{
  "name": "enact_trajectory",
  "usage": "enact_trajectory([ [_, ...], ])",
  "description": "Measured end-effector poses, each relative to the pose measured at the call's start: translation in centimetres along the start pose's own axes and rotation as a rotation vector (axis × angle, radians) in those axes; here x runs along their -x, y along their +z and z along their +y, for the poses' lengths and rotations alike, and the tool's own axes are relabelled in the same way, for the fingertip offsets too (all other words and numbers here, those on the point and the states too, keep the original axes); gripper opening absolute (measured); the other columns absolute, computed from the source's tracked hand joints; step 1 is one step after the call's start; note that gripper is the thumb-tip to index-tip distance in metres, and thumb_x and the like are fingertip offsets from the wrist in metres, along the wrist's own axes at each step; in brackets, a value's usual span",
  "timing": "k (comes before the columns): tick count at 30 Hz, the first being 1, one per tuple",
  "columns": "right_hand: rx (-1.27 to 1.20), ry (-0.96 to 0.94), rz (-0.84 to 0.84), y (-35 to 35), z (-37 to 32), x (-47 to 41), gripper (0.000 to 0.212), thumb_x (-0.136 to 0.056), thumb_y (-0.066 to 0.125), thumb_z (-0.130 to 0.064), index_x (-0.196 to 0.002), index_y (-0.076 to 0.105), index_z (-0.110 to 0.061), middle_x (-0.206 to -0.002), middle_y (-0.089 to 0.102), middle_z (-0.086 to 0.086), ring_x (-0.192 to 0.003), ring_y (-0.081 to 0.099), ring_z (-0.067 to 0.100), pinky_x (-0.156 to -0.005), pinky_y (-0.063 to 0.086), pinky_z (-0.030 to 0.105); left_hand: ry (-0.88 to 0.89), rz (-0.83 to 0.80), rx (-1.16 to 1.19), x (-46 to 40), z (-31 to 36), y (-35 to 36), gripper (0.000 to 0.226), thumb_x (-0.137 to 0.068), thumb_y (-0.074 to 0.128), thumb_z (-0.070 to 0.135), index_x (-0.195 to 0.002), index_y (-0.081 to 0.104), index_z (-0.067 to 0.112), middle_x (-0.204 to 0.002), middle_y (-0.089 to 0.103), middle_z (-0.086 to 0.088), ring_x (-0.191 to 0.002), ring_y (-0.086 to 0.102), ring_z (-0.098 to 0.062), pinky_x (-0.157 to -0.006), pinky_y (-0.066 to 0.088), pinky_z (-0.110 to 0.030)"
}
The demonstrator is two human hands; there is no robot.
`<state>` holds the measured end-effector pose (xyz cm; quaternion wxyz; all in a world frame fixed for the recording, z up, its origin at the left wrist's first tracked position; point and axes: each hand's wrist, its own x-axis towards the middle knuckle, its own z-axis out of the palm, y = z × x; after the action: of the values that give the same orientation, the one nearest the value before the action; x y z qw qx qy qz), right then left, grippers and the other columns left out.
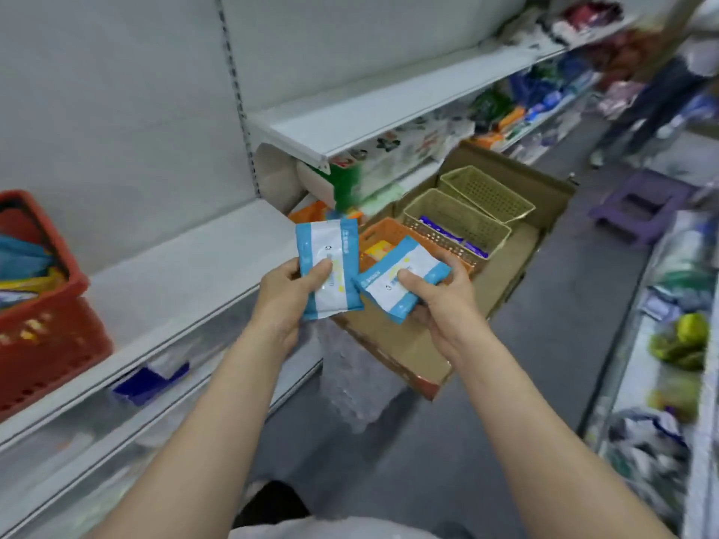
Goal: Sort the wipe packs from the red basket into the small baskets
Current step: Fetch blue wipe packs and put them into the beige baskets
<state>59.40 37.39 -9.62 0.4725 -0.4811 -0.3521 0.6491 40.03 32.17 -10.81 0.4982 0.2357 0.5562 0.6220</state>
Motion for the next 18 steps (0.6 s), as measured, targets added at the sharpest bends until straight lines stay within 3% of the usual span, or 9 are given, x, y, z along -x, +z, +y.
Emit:
enact_trajectory([
  [3, 0.048, -0.024, 0.109, -5.9, -1.9, -1.6, 0.051, -0.079, 0.077, 0.002, -0.120, 0.050, -0.014, -0.122, 0.066, 0.017, -0.101, 0.069, 0.032, -0.085, 0.055, 0.058, 0.000, -0.043, -0.110, -0.7, -1.7, 5.8, 0.012, -0.086, 0.073, 0.014, -0.098, 0.072, 0.014, -0.092, 0.077, -0.007, -0.073, 0.072, -0.017, -0.063, 0.057, -0.028],
  [5, 0.039, -0.021, 0.181, -9.0, -3.0, -3.2, 0.044, -0.079, 0.078, -0.002, -0.113, 0.052, -0.013, -0.117, 0.068, 0.016, -0.095, 0.072, 0.028, -0.080, 0.059, 0.050, -0.009, -0.055, -0.134, -1.8, -2.5, 8.8, 0.022, -0.083, 0.076, 0.012, -0.103, 0.067, 0.009, -0.095, 0.076, -0.011, -0.074, 0.072, -0.019, -0.067, 0.057, -0.031],
  [7, 0.047, -0.020, 0.256, -12.2, -4.1, -5.7, 0.037, -0.079, 0.080, -0.007, -0.104, 0.052, -0.014, -0.104, 0.070, 0.009, -0.081, 0.074, 0.018, -0.064, 0.062, 0.036, -0.026, -0.067, -0.138, -3.9, -3.4, 12.1, 0.033, -0.080, 0.079, 0.011, -0.107, 0.062, 0.004, -0.097, 0.076, -0.013, -0.078, 0.072, -0.022, -0.069, 0.058, -0.033],
  [10, 0.057, -0.010, 0.310, -15.1, -5.3, -8.8, 0.034, -0.081, 0.079, -0.008, -0.095, 0.049, -0.013, -0.096, 0.068, 0.005, -0.069, 0.074, 0.011, -0.053, 0.058, 0.028, -0.033, -0.095, -0.133, -6.8, -4.6, 15.8, 0.028, -0.079, 0.079, 0.010, -0.100, 0.060, 0.008, -0.089, 0.077, -0.009, -0.070, 0.073, -0.018, -0.064, 0.059, -0.031],
  [13, 0.082, -0.015, 0.376, -18.3, -7.4, -12.5, 0.040, -0.081, 0.078, -0.006, -0.106, 0.048, -0.017, -0.104, 0.066, 0.001, -0.072, 0.074, 0.011, -0.054, 0.058, 0.029, -0.078, -0.121, -0.126, -10.6, -6.3, 21.2, 0.027, -0.081, 0.078, 0.010, -0.098, 0.058, 0.013, -0.089, 0.075, -0.009, -0.065, 0.072, -0.015, -0.056, 0.056, -0.026],
  [16, 0.127, -0.035, 0.348, -21.4, -9.8, -15.7, 0.060, -0.082, 0.076, -0.003, -0.126, 0.046, -0.031, -0.110, 0.060, -0.010, -0.085, 0.074, 0.017, -0.065, 0.062, 0.039, -0.106, -0.134, -0.132, -13.4, -7.5, 26.3, 0.037, -0.081, 0.078, 0.007, -0.108, 0.054, 0.014, -0.101, 0.072, -0.009, -0.075, 0.071, -0.016, -0.059, 0.056, -0.027],
  [18, 0.148, -0.021, 0.350, -23.1, -11.2, -18.2, 0.058, -0.083, 0.074, -0.001, -0.128, 0.049, -0.029, -0.115, 0.061, -0.005, -0.089, 0.074, 0.020, -0.063, 0.061, 0.036, -0.108, -0.150, -0.108, -15.0, -7.9, 29.3, 0.036, -0.082, 0.075, 0.002, -0.111, 0.056, 0.014, -0.104, 0.072, -0.007, -0.077, 0.072, -0.012, -0.061, 0.057, -0.025],
])
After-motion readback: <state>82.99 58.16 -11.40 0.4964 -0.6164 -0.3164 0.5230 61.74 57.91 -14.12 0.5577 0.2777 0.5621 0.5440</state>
